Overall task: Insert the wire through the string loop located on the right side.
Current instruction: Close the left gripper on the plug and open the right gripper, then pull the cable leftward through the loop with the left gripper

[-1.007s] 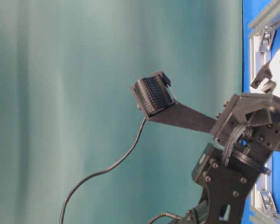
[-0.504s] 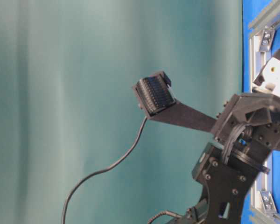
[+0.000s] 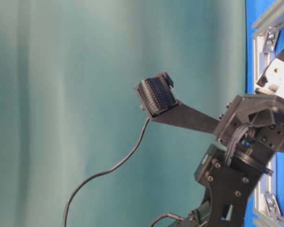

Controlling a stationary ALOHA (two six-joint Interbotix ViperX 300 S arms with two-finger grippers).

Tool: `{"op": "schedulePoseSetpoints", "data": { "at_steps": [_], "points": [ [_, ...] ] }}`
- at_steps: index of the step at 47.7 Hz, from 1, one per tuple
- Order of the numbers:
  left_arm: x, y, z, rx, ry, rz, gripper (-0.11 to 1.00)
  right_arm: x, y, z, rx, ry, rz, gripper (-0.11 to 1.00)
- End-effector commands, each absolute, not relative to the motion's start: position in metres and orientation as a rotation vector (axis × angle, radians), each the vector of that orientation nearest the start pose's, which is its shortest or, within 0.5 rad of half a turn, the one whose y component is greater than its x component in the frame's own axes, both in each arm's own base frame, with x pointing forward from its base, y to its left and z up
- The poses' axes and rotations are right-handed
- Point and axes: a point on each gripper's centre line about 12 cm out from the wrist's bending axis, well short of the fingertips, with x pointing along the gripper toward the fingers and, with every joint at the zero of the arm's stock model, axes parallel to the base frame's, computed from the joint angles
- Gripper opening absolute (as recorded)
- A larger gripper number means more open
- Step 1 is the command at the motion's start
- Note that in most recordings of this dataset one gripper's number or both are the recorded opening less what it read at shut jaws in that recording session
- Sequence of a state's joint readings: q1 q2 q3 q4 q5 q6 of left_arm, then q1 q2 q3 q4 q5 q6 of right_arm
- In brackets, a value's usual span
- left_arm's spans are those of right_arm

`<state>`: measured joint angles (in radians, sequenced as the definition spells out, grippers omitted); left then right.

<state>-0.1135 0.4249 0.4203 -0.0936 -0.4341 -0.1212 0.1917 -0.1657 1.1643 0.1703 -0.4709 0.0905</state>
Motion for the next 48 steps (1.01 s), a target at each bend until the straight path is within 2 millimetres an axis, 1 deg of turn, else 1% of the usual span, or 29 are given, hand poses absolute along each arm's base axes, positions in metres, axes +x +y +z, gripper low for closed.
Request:
{"op": "schedulePoseSetpoints", "data": {
  "at_steps": [1,6,8,10,14,20,22,24,25,29,31,43,48],
  "points": [
    [0.487,-0.049,0.121,-0.172,0.376,-0.032,0.08,0.274,0.044,0.127,0.17,0.521,0.05,-0.03],
    [0.487,-0.049,0.121,-0.173,0.375,-0.033,0.08,0.273,0.044,0.128,0.172,0.529,0.051,-0.01],
    [0.486,-0.049,0.12,-0.173,0.377,-0.032,0.08,0.272,0.044,0.129,0.175,0.534,0.05,0.03],
    [0.486,-0.049,0.121,-0.174,0.374,-0.032,0.08,0.272,0.044,0.129,0.176,0.539,0.049,0.1],
    [0.486,-0.049,0.121,-0.173,0.376,-0.033,0.08,0.271,0.044,0.129,0.176,0.546,0.05,0.29],
    [0.483,-0.05,0.122,-0.173,0.378,-0.035,0.08,0.268,0.044,0.127,0.176,0.571,0.05,0.68],
    [0.481,-0.05,0.123,-0.172,0.379,-0.036,0.08,0.267,0.044,0.127,0.176,0.577,0.051,0.8],
    [0.479,-0.05,0.125,-0.171,0.378,-0.037,0.08,0.265,0.044,0.127,0.176,0.583,0.051,0.89],
    [0.477,-0.051,0.126,-0.171,0.378,-0.039,0.08,0.265,0.044,0.126,0.176,0.586,0.051,0.9],
    [0.467,-0.052,0.129,-0.171,0.385,-0.042,0.08,0.263,0.044,0.127,0.175,0.593,0.053,0.84],
    [0.46,-0.052,0.131,-0.17,0.389,-0.044,0.08,0.262,0.043,0.128,0.175,0.593,0.053,0.83],
    [0.403,-0.052,0.142,-0.161,0.421,-0.059,0.08,0.26,0.043,0.128,0.173,0.593,0.055,0.84],
    [0.375,-0.051,0.138,-0.16,0.449,-0.062,0.08,0.26,0.043,0.128,0.171,0.594,0.055,0.84]
  ]
}}
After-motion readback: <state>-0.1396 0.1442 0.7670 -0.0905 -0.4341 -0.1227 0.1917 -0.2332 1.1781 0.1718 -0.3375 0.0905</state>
